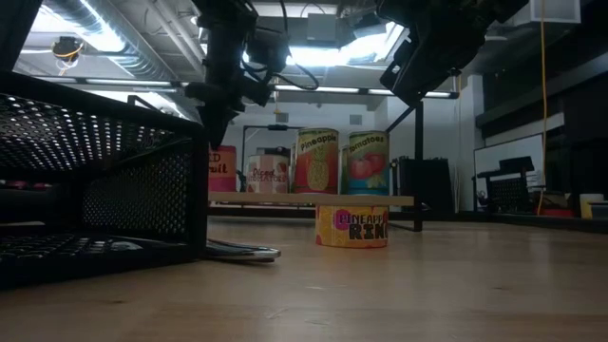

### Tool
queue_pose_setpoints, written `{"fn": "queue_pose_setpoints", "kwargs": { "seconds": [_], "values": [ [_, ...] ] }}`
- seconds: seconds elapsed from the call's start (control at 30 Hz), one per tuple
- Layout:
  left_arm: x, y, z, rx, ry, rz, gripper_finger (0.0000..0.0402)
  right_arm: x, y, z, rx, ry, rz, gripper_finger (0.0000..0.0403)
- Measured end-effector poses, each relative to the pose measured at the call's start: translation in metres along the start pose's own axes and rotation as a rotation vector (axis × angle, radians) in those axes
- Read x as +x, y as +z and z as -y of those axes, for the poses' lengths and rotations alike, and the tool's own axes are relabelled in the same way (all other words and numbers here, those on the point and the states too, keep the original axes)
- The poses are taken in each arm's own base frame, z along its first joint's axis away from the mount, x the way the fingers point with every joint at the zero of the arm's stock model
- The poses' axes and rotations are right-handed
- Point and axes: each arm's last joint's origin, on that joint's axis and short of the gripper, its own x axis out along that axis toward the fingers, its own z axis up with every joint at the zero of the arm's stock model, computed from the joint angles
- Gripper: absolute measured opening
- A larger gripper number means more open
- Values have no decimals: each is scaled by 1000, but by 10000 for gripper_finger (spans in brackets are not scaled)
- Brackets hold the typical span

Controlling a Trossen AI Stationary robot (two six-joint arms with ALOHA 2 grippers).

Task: Pick and place cans onto a shelf
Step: Put the canned mixed fruits on the shelf

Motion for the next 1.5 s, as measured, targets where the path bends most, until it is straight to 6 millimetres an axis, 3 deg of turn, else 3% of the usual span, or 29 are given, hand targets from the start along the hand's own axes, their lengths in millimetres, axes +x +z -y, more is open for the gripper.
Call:
{"fn": "queue_pose_setpoints", "kwargs": {
  "seconds": [0.33, 0.67, 1.1, 1.5],
  "values": [
    [1, -2, -4, -268, -28, 5, 5, 0, 0, 0, 0, 0, 0, 55],
    [6, -14, -32, -519, -154, 29, 5, 0, 0, 0, 0, 0, 0, 55],
    [12, -23, -54, -598, -232, 85, 9, 0, 0, 0, -1, 0, 0, 55],
    [13, -22, -54, -595, -226, 87, 57, 0, 0, 0, 0, 0, 0, 55]
  ]
}}
